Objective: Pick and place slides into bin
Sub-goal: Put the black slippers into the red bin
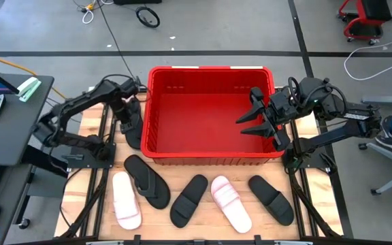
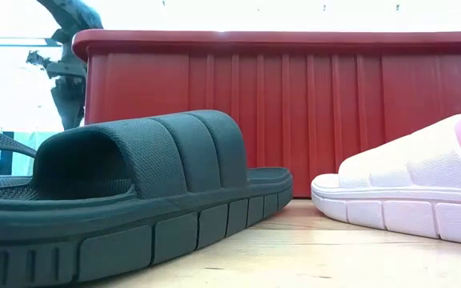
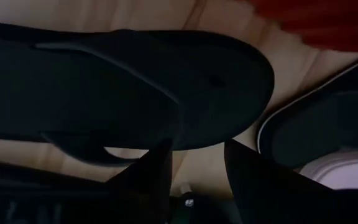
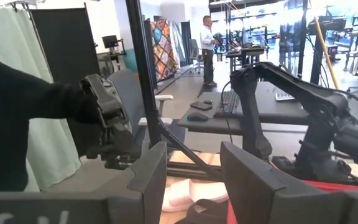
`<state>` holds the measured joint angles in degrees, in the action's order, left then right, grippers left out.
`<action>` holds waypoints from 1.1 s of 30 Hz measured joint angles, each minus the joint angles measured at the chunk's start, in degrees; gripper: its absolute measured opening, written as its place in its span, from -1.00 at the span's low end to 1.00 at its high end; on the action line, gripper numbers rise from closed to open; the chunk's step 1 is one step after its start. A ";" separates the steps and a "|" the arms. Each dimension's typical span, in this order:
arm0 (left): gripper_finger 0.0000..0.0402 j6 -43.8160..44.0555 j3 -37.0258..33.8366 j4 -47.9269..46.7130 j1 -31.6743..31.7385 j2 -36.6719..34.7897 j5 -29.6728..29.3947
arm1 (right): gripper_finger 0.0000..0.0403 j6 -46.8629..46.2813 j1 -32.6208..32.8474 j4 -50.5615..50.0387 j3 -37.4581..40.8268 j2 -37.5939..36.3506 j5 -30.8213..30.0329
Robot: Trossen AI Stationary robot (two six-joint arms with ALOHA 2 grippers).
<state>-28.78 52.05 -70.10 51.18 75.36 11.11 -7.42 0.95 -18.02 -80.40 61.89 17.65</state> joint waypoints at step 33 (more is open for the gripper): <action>-0.63 -4.89 0.15 1.15 0.40 12.75 0.20 | -0.22 0.04 0.00 -2.57 0.00 0.02 -0.02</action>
<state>-33.67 52.21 -68.95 51.57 88.12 11.31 -7.38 0.95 -20.59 -80.40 61.91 17.63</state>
